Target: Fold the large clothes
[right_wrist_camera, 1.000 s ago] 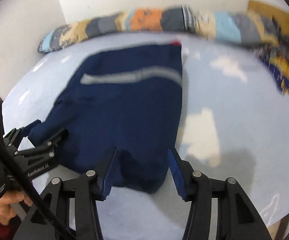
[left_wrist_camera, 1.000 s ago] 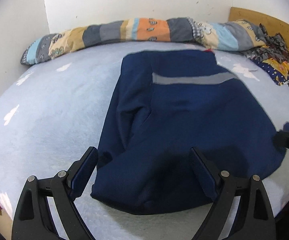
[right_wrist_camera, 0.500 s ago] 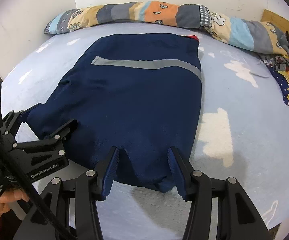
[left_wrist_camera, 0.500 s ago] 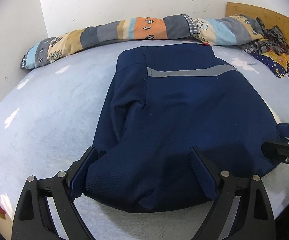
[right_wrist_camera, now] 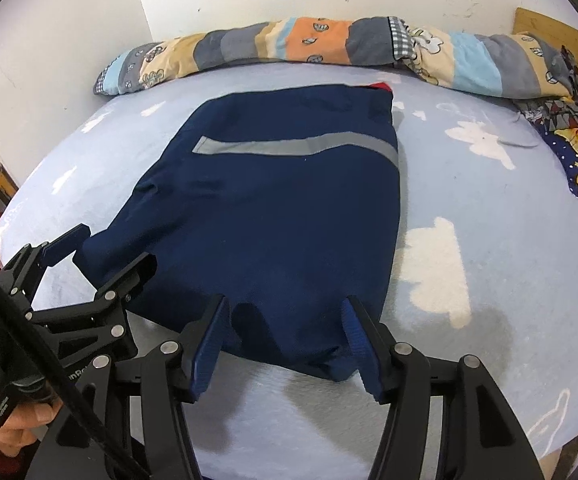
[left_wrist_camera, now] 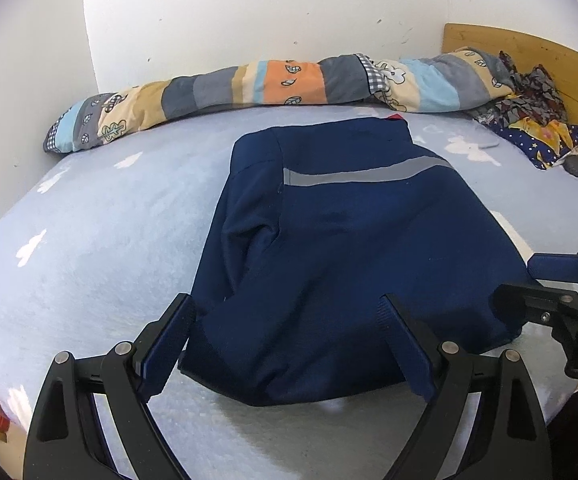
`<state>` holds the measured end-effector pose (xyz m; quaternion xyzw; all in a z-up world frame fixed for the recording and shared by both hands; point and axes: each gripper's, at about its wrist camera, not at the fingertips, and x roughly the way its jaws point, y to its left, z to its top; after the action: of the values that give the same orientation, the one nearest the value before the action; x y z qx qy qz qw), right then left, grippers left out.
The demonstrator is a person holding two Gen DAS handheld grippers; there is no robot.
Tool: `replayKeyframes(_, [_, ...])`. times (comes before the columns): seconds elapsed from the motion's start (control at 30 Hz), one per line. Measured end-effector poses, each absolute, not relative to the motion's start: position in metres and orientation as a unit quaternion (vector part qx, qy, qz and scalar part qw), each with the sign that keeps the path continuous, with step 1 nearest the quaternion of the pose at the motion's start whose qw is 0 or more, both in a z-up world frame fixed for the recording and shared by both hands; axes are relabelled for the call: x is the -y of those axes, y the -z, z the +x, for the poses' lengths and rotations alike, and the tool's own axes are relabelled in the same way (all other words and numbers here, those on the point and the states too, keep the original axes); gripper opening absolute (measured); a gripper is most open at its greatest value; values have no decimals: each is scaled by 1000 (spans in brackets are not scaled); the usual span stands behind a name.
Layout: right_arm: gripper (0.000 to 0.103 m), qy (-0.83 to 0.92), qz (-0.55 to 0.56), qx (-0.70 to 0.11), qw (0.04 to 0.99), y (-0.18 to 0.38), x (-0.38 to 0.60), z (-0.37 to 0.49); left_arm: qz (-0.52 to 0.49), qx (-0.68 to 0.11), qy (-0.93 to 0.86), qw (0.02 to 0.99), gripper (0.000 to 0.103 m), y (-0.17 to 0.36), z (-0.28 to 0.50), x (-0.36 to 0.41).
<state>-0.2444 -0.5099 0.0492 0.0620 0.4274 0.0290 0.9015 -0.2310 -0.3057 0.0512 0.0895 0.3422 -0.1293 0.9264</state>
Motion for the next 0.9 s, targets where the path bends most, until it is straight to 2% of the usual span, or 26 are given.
replayKeyframes(0.1, [64,-25,70,-415,907,-55,512,-251,86,-338,133,928,91,-56,-235,304])
replayKeyframes(0.23, [69,-15,85,-395,915,-64,517,-264,91,-320,132,934,91,-68,-248,302])
replayKeyframes(0.3, [71,-2,77,-379,922,-69,514,-275,93,-312,124,937,99,-76,-257,301])
replayKeyframes(0.33, [75,3,74,-371,926,-72,513,-281,91,-314,125,937,103,-81,-262,299])
replayKeyframes(0.37, [80,8,71,-364,928,-74,512,-285,88,-316,127,936,103,-84,-266,297])
replayKeyframes(0.53, [89,30,48,-339,939,-79,503,-303,93,-312,97,940,103,-93,-279,288])
replayKeyframes(0.63, [89,28,46,-342,938,-78,501,-300,111,-312,73,941,103,-92,-276,289])
replayKeyframes(0.9, [89,29,42,-344,938,-76,500,-297,81,-332,94,935,103,-90,-267,283])
